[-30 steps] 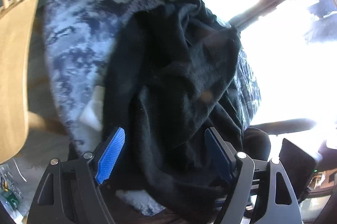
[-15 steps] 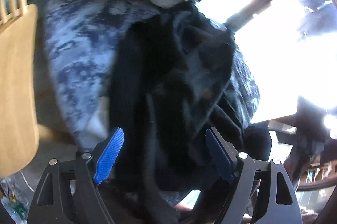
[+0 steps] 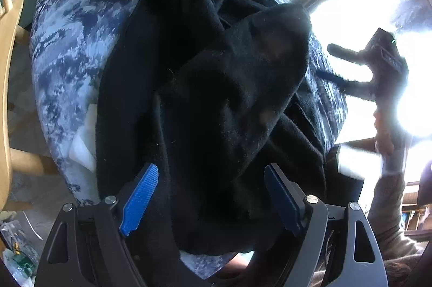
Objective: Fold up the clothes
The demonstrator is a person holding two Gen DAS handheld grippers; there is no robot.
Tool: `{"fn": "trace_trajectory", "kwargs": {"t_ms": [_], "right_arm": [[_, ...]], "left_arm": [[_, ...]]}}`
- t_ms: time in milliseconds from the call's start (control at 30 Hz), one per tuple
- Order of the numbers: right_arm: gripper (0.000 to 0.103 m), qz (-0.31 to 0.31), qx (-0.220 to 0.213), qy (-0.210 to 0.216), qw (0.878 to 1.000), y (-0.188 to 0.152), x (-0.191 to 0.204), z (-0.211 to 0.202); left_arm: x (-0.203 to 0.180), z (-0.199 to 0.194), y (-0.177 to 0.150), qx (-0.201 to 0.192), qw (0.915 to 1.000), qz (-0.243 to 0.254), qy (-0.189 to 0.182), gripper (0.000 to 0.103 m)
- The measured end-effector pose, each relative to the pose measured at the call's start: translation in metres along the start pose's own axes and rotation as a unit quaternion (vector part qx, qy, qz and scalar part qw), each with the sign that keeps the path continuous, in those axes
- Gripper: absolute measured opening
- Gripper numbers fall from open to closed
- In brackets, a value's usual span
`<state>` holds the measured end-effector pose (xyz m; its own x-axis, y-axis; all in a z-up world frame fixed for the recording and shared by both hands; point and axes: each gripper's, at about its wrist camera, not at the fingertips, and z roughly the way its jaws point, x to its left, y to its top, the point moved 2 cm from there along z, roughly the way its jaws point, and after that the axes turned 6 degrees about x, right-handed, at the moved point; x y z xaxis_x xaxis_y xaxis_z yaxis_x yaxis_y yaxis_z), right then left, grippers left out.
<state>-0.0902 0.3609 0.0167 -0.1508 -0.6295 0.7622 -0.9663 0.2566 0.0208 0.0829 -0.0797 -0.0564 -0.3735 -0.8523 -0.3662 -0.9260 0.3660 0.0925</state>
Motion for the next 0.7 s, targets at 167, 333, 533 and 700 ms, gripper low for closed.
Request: {"fn": "trace_trajectory", "kwargs": {"t_ms": [167, 333, 533, 700], "right_arm": [[0.071, 0.051, 0.024, 0.082, 0.995, -0.022, -0.01, 0.025], [0.071, 0.103, -0.014, 0.185, 0.977, -0.047, -0.024, 0.036], [0.071, 0.143, -0.014, 0.136, 0.98, -0.081, -0.031, 0.05], [0.067, 0.191, -0.118, 0.072, 0.972, -0.097, -0.046, 0.033]], "left_arm": [[-0.006, -0.004, 0.011, -0.015, 0.9997, 0.002, -0.019, 0.083], [-0.03, -0.02, 0.053, -0.074, 0.9959, 0.052, 0.005, 0.083], [-0.06, -0.028, 0.129, -0.06, 0.9912, 0.112, -0.039, 0.083], [-0.091, -0.021, 0.183, -0.061, 0.989, 0.131, -0.031, 0.083]]}}
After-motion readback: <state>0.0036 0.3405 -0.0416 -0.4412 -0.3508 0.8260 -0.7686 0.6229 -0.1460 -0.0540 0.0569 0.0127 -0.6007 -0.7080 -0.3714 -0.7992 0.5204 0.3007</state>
